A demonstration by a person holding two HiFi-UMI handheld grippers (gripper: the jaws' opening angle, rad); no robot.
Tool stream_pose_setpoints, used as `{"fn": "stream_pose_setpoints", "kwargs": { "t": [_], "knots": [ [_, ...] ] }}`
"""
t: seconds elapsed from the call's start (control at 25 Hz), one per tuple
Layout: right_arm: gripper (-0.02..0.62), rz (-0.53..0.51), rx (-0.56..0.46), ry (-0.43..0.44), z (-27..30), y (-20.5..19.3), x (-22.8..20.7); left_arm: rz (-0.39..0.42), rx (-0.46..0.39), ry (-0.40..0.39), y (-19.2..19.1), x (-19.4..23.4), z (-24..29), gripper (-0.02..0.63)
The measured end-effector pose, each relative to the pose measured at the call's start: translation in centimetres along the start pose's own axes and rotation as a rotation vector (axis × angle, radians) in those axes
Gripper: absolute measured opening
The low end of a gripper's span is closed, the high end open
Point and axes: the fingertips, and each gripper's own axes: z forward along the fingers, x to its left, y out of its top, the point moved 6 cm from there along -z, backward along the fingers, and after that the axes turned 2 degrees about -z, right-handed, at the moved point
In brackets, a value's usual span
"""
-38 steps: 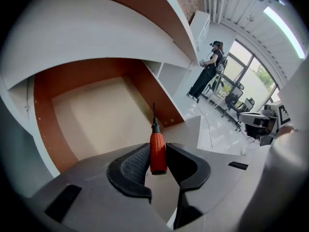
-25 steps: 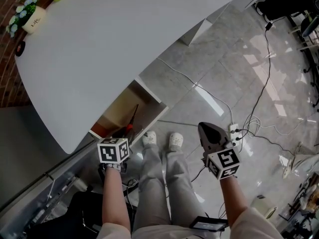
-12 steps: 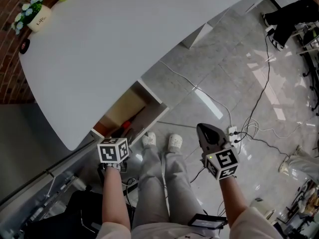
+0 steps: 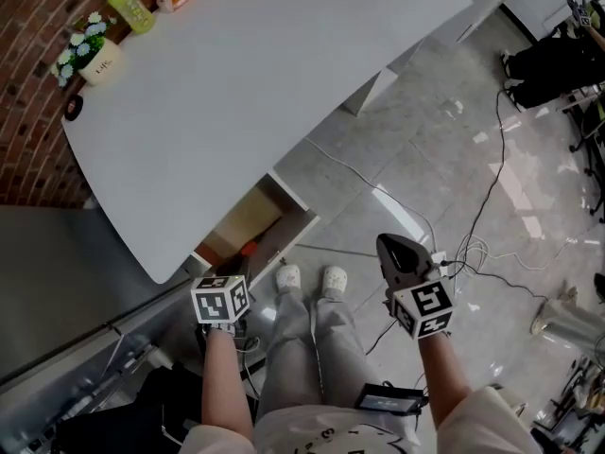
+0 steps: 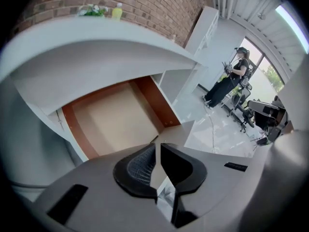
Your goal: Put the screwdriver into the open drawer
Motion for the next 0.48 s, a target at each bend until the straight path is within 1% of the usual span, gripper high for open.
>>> {"fn": "stream_pose_setpoints", "kwargs": {
  "t": [0.04,0.08,0.24,0.36,0.48],
  "knots": [
    [0.018,-0.006,-0.003,-0.002,-0.4,0.5,0.0,0.012,-0.007,0.004,0.4,-0.3,-0.7,0.026],
    [0.018,-0.014,-0.006,-0.004,-0.8,1.1,-0.1,0.022,-0.015,0.002,1.0,-0.6,-1.3,0.012],
    [0.018,-0.041,-0.031,-0.021,-2.5,4.1,-0.7,0.029,-0.061,-0.023,3.6,-2.2,-4.1,0.011],
    [0.018,-0.054,-0.071,-0.024,-3.6,6.4,-0.8,0.061,-0.110,-0.019,5.8,-3.1,-6.2,0.011],
    [0.018,-0.068,-0.088,-0.038,-5.1,7.8,-0.7,0.077,-0.155,-0.018,7.0,-3.7,-8.4,0.011]
  ]
}}
